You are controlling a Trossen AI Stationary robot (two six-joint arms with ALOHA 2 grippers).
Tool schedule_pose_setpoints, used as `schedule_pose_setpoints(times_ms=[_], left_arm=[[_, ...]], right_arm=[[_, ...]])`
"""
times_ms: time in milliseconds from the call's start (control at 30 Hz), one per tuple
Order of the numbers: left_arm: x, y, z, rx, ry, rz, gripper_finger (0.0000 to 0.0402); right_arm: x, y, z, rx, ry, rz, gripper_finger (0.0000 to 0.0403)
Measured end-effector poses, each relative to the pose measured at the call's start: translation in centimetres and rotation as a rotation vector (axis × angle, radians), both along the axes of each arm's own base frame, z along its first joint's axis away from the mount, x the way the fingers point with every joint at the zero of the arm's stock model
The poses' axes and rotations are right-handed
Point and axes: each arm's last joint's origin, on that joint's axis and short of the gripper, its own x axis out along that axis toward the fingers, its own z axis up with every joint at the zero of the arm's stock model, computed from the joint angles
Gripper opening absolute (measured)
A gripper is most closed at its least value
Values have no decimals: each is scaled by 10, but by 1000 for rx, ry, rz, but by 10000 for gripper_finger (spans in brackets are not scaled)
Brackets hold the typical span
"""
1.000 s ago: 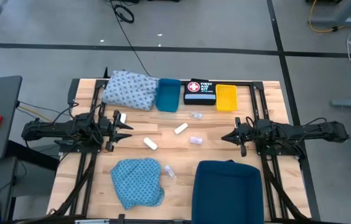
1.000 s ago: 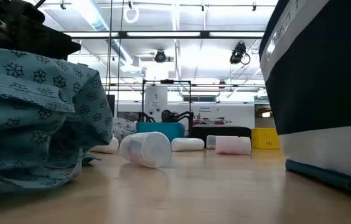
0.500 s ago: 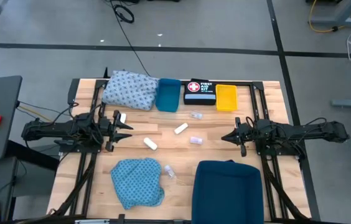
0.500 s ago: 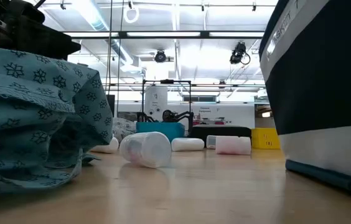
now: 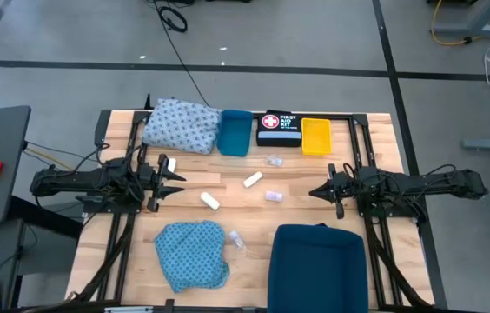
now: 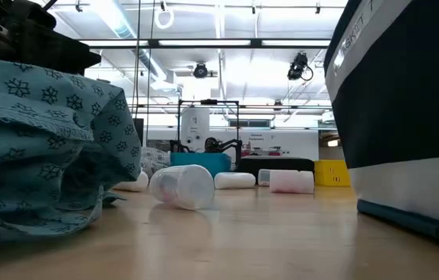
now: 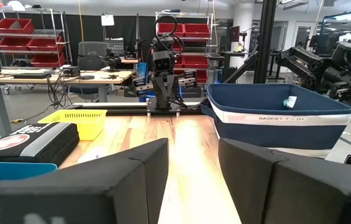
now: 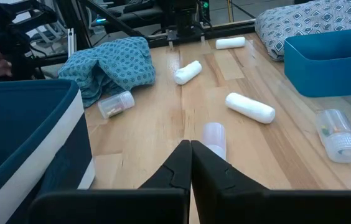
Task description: Pick & place medical supplies in basket/bin
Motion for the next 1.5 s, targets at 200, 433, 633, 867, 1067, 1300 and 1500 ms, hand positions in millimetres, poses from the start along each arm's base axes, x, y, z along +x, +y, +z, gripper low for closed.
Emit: schedule_pose_setpoints(times_ms=[200,433,633,867,1067,1300,1500], left_arm=[[0,1,3,-2,-30,18,146],[-5,3,23,36,-240,104,146],[-6,3,30,267,-314,163,146],[-4,4,24,408,-241,215,146],[-3,7,21,328,-191,313,146],[-3,7,21,234,-196,308,146],[-4,7,22,69,-218,267,146]], right_arm=[[0,0,0,0,0,0,9],[0,0,0,0,-1,0,9],[0,0,0,0,-1,0,9],[0,0,0,0,0,0,9],[0,0,0,0,0,0,9],[0,0,0,0,-3,0,9],[1,0,4,1,-41,1,9]])
